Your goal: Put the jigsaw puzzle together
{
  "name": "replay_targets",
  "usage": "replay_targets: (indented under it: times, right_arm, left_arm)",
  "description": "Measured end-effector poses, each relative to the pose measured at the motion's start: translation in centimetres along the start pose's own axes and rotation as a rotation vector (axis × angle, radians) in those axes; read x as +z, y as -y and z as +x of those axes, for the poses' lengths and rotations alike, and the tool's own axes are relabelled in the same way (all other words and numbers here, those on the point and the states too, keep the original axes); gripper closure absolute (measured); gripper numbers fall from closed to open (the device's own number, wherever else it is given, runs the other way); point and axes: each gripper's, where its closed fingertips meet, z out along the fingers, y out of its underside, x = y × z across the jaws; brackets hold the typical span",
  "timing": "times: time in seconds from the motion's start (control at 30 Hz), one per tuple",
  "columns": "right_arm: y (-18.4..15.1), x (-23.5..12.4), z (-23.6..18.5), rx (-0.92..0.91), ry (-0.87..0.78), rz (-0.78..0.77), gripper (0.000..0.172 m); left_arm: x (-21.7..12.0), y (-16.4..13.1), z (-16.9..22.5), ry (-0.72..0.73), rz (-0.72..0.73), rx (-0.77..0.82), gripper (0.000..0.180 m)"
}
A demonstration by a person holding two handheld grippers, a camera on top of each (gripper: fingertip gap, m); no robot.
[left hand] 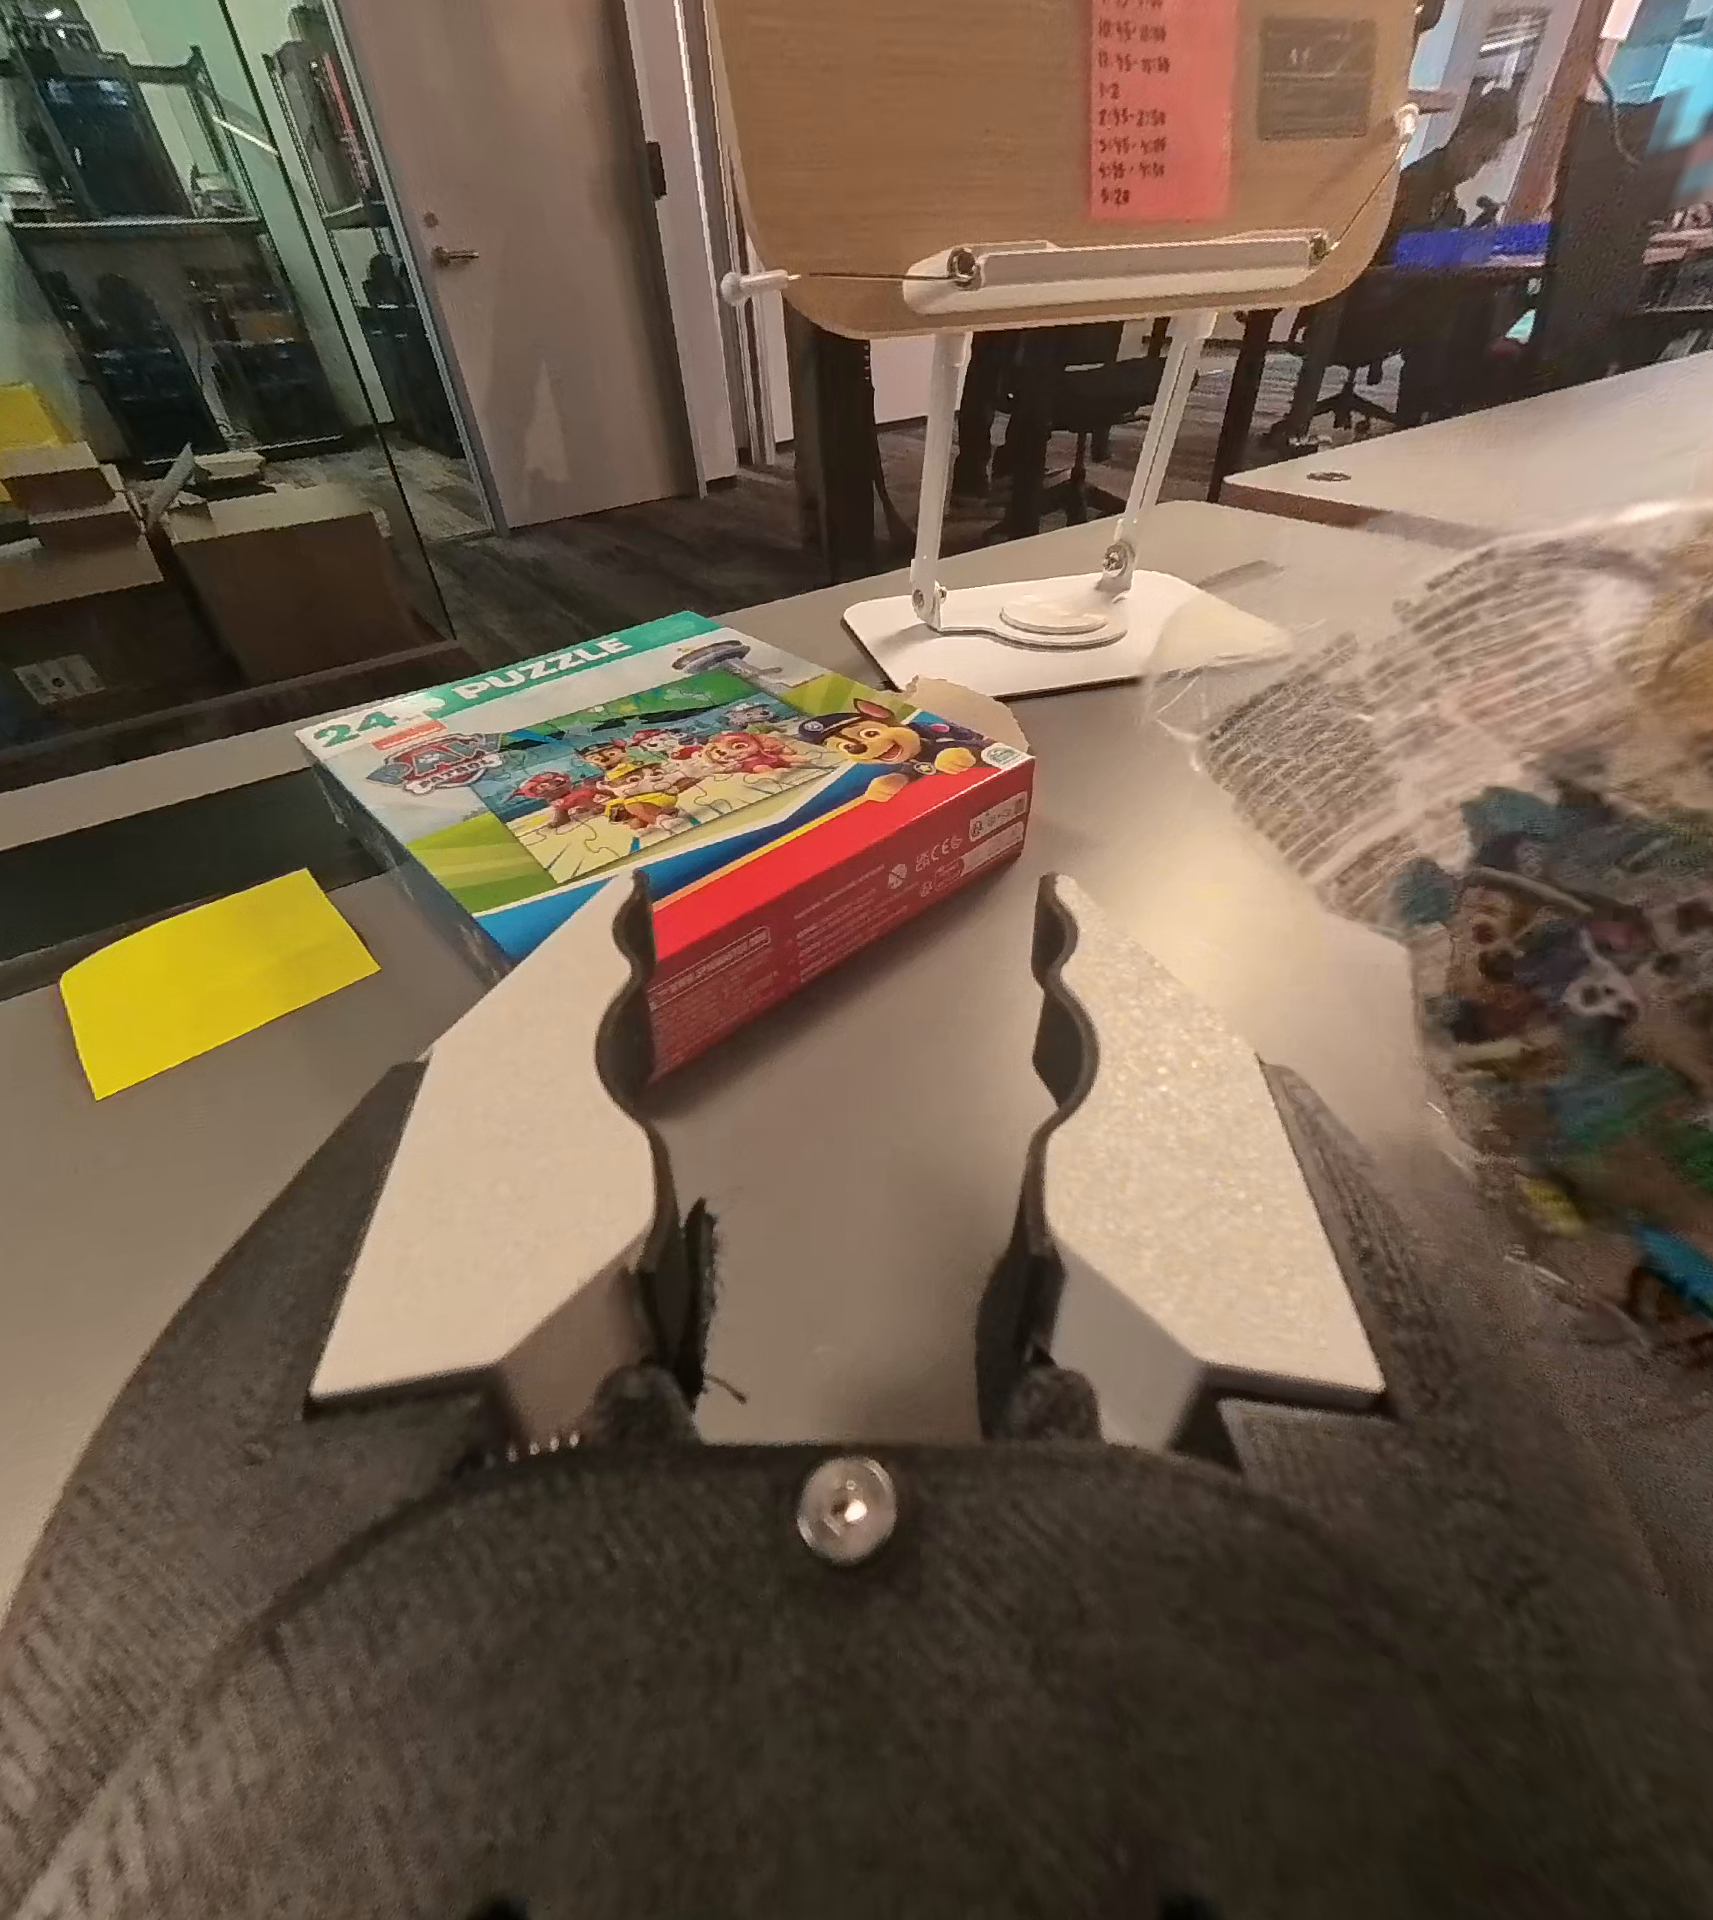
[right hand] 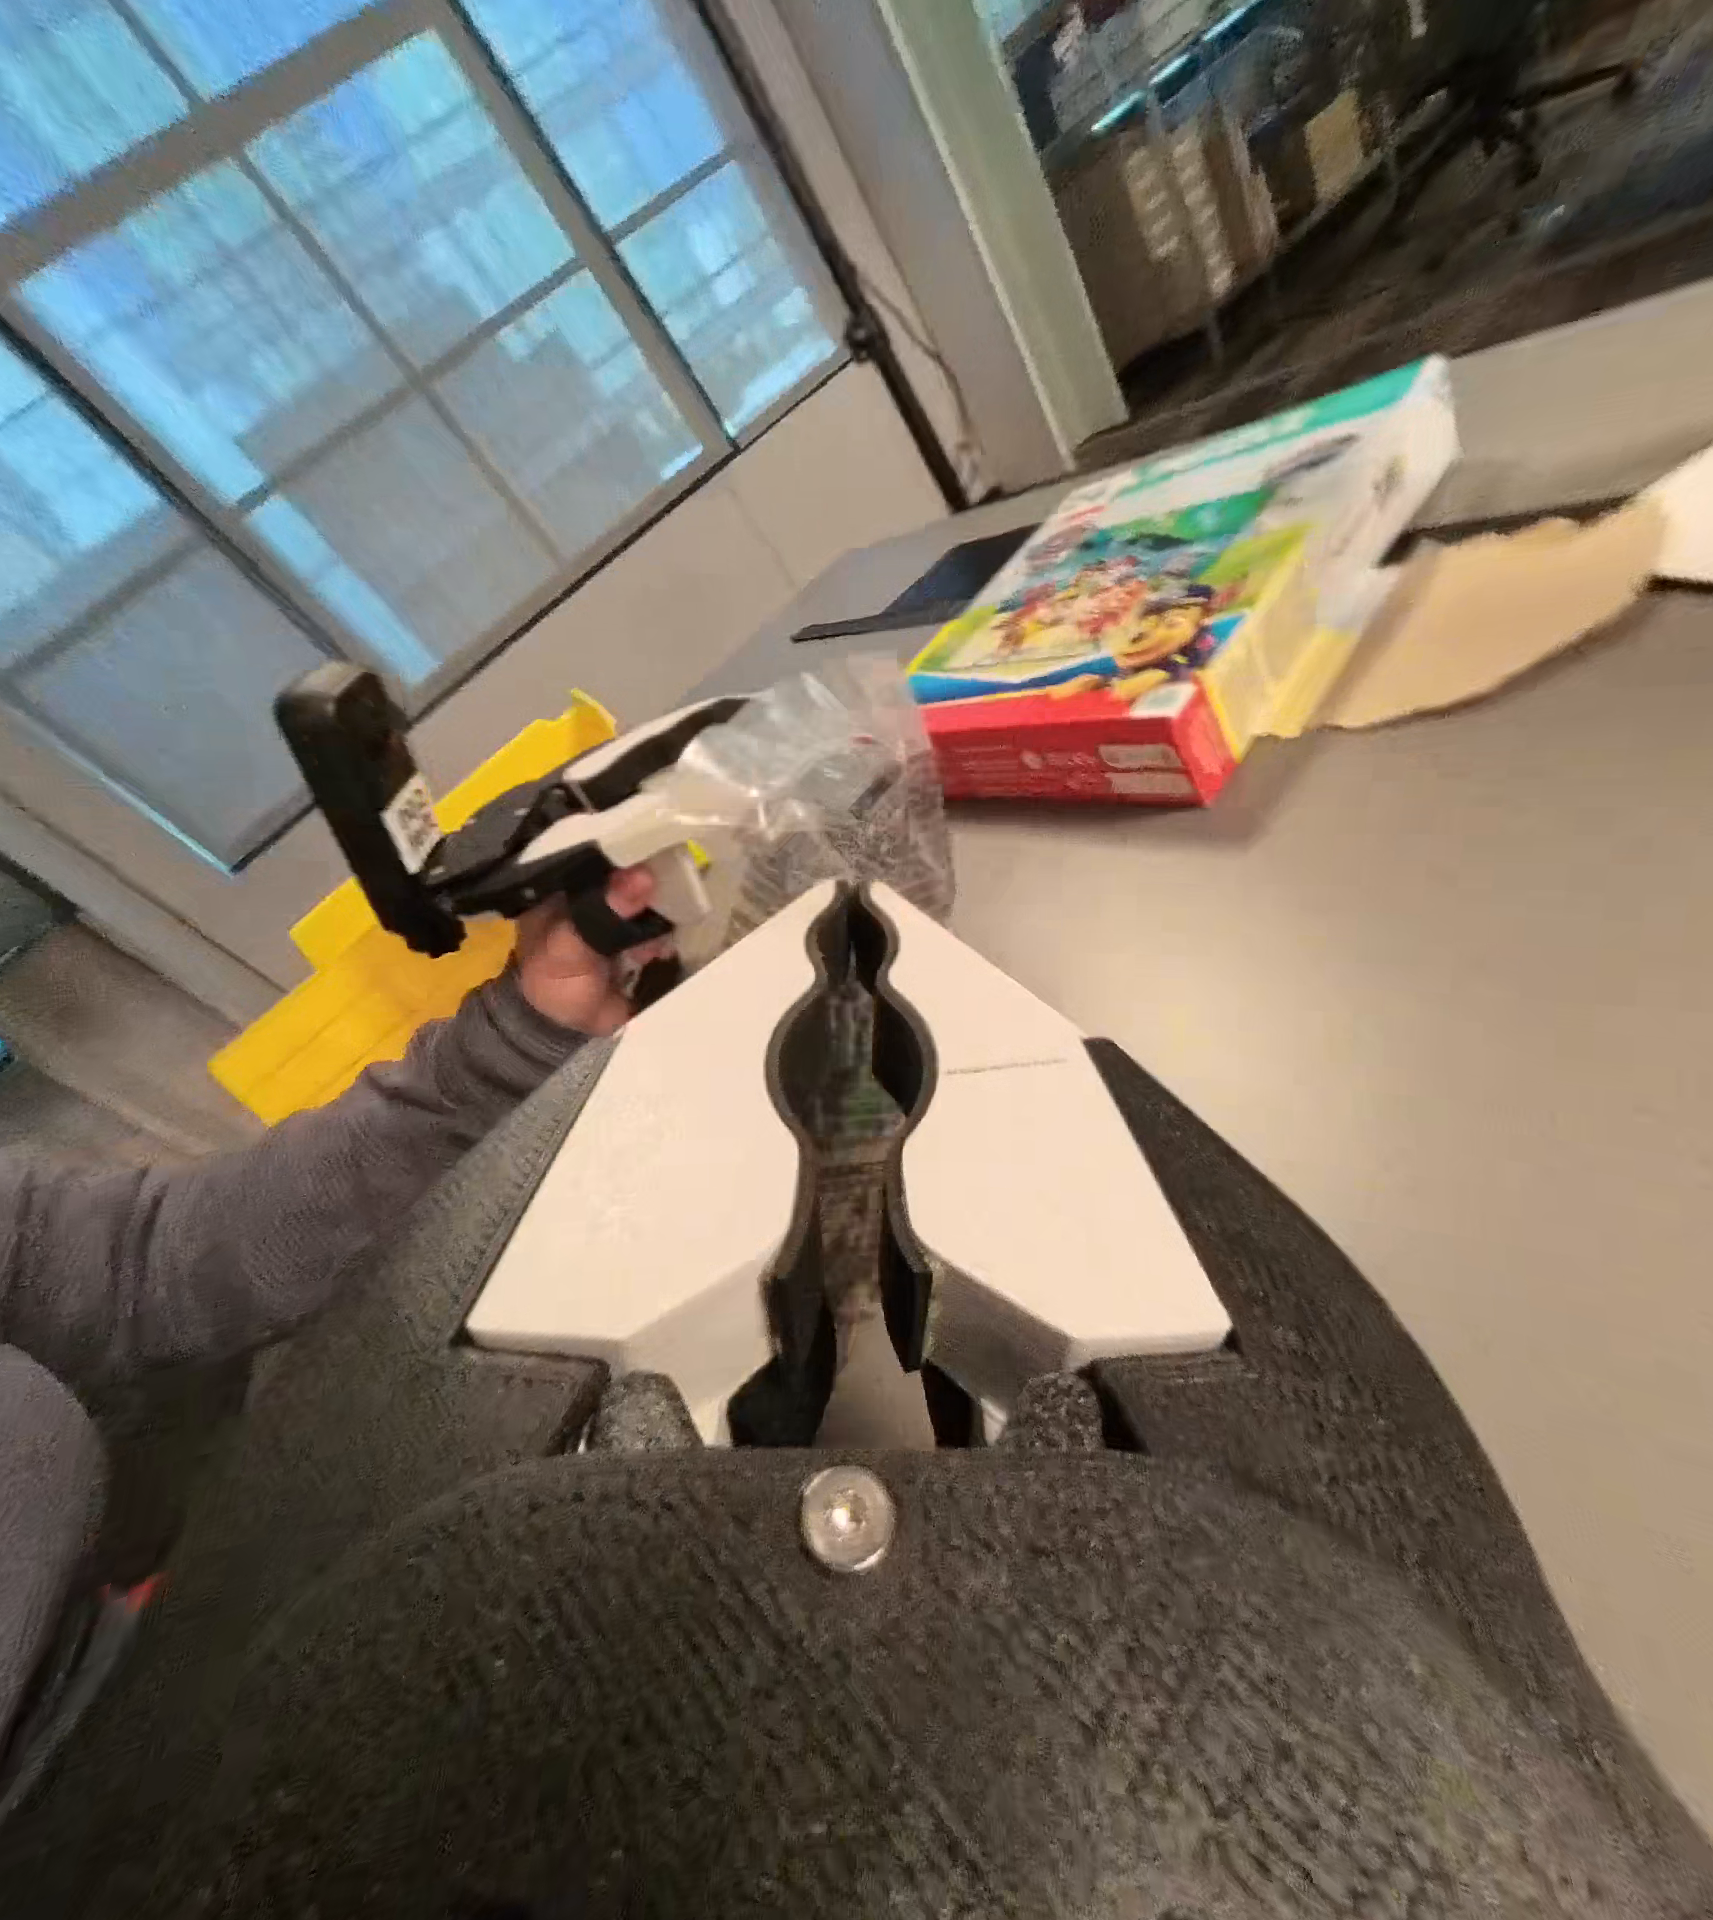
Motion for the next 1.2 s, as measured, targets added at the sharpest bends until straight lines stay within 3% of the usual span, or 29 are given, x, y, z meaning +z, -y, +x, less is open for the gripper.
replay_targets:
  times: [0.23,0.4,0.53,0.73,0.9,1.1,1.2]
  right_arm:
    - [-0.1,-2.4,3.0,0.033,-0.055,0.068,0.170]
    - [1.3,-3.6,3.7,0.096,-0.062,0.164,0.122]
    - [1.9,-4.2,3.8,0.106,-0.059,0.193,0.115]
    - [2.2,-5.0,4.2,-0.004,-0.219,0.194,0.112]
    - [0.3,-6.0,4.8,-0.232,-0.419,0.108,0.112]
    - [-1.1,-4.9,5.5,-0.075,-0.321,0.098,0.099]
    - [-1.7,-3.5,7.0,-0.073,-0.355,-0.024,0.085]
  left_arm:
    - [0.1,-0.1,0.0,0.000,-0.006,0.004,0.108]
    - [0.1,-0.1,0.0,0.000,-0.006,0.003,0.108]
    - [0.1,-0.1,0.0,0.000,-0.007,0.004,0.108]
    - [0.1,-0.1,0.0,0.000,-0.005,0.007,0.108]
    - [0.1,-0.1,0.1,0.000,-0.009,0.010,0.108]
    - [0.1,-0.1,0.1,0.000,-0.009,0.016,0.108]
    - [0.1,-0.1,0.1,0.000,-0.011,0.015,0.108]
